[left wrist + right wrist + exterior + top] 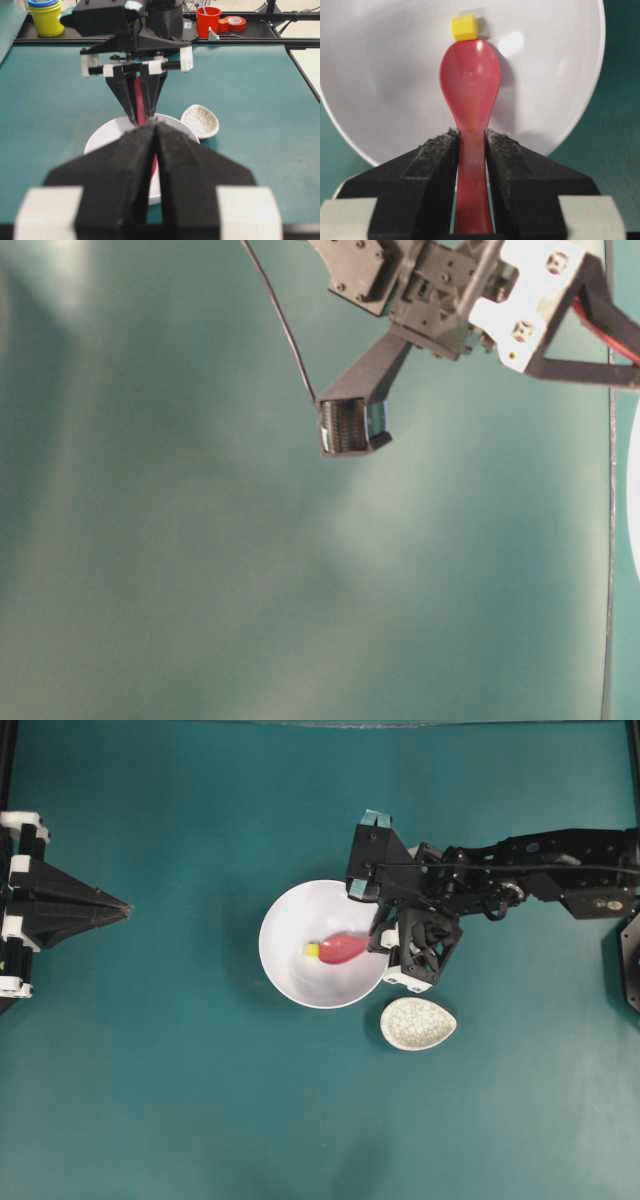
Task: Scoop the yellow hexagonal prism block from the bowl with a spoon using the right arm.
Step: 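Push the spoon under the yellow block and lift it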
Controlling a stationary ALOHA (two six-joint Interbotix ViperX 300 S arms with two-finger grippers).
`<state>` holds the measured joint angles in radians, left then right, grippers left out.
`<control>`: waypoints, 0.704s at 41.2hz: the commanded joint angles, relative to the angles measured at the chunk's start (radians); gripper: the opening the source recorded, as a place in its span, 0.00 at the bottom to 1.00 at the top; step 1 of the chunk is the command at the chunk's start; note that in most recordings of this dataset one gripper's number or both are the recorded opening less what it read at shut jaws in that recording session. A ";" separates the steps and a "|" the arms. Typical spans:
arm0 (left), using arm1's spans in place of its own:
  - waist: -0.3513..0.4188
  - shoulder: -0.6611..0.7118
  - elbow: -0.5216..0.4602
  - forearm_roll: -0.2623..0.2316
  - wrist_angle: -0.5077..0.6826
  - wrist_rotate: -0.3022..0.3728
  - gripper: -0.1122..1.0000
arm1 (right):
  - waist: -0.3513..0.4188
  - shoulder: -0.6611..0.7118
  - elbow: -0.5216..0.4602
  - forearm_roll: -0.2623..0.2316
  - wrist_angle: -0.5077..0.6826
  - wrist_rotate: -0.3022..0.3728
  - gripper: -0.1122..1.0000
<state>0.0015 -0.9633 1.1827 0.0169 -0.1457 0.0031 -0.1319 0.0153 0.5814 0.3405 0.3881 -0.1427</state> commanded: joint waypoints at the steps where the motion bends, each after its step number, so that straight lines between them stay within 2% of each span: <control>1: 0.002 0.006 -0.020 0.002 -0.011 0.002 0.10 | -0.002 -0.003 -0.034 0.000 -0.025 -0.002 0.32; 18: 0.002 0.008 -0.018 0.003 -0.011 0.002 0.10 | -0.003 0.021 -0.071 0.006 -0.117 -0.009 0.32; 29: 0.000 0.008 -0.020 0.002 -0.011 0.002 0.10 | 0.003 0.014 -0.084 0.012 -0.133 -0.009 0.32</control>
<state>0.0015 -0.9633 1.1827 0.0169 -0.1473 0.0031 -0.1335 0.0522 0.5231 0.3482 0.2654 -0.1519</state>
